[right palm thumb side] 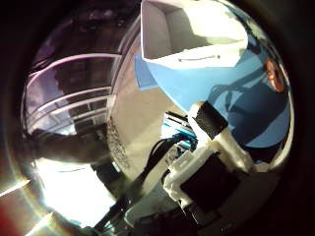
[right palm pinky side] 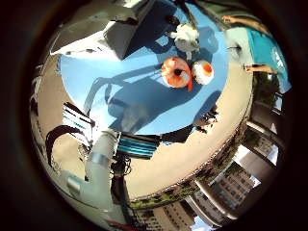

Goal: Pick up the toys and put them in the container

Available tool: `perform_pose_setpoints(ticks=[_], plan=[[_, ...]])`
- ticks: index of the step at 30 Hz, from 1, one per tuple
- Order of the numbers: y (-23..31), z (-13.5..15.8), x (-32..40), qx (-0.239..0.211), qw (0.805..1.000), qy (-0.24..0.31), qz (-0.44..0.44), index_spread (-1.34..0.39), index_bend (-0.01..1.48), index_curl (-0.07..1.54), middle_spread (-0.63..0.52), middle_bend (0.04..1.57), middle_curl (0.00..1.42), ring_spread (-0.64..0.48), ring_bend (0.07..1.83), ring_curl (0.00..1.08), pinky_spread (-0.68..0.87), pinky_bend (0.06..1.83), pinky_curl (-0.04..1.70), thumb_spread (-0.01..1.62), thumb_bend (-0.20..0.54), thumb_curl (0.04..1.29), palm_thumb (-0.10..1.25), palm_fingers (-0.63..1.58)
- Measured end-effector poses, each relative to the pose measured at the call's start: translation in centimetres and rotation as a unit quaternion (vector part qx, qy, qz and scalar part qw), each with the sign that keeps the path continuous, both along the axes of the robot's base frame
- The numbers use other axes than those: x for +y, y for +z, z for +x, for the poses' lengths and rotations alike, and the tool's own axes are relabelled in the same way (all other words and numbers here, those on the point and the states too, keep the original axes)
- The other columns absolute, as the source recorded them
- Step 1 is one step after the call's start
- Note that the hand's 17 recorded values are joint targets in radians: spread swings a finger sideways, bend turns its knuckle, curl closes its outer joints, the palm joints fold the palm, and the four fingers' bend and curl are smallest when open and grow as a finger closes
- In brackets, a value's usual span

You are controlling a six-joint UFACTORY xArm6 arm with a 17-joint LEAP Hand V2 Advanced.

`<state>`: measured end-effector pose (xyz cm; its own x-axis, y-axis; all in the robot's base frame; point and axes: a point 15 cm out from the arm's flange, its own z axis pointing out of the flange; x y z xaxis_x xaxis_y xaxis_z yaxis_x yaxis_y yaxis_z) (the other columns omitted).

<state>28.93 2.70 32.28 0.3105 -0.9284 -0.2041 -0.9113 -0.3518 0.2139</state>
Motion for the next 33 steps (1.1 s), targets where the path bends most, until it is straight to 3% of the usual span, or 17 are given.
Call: perform_pose_setpoints(ticks=[33], plan=[[0.0, 0.0, 0.0, 0.0, 1.0, 0.0, 0.0, -0.16, 0.17, 0.28, 0.06, 0.17, 0.31, 0.27, 0.32, 0.32, 0.42, 0.62, 0.2, 1.25, -0.023, 0.32, 0.61, 0.1]])
